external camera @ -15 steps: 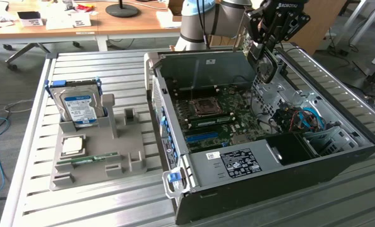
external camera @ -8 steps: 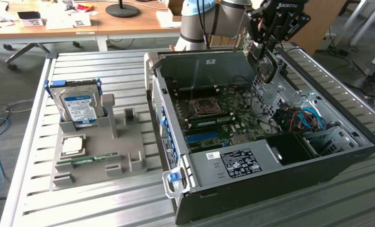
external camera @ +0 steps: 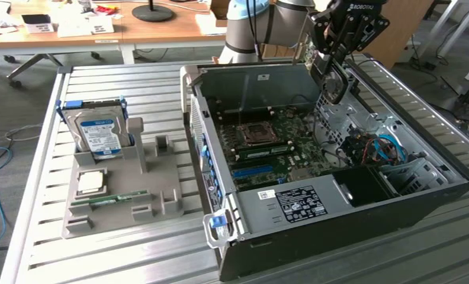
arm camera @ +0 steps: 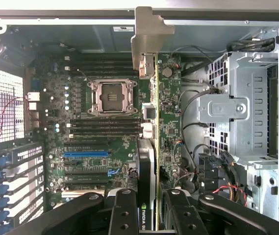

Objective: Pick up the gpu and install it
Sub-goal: 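Pick up the gpu and move the gpu toward the slot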

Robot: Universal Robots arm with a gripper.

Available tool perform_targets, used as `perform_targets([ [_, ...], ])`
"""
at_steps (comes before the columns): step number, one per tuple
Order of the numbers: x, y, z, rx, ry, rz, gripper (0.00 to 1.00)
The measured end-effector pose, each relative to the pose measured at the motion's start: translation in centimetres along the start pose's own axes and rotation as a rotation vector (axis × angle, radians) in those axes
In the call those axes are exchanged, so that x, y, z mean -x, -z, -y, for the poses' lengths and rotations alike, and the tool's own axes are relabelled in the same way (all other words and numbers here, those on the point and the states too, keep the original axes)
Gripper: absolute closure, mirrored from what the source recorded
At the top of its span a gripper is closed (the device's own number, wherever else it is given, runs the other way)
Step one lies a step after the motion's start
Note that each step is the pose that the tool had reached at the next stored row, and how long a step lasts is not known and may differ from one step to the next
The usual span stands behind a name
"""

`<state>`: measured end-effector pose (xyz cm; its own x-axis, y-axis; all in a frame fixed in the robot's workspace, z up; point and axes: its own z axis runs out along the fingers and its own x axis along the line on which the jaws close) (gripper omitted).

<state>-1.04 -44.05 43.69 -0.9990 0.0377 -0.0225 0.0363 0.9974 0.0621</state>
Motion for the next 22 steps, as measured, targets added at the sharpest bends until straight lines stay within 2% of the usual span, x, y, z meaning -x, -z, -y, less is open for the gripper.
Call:
perform_targets([
  [12, 0.5, -0.02, -0.02, 0.0001, 0.000, 0.0001, 0.73],
  [22, 1.8, -0.04, -0.07, 0.0000, 0.000, 0.0000, 0.73],
])
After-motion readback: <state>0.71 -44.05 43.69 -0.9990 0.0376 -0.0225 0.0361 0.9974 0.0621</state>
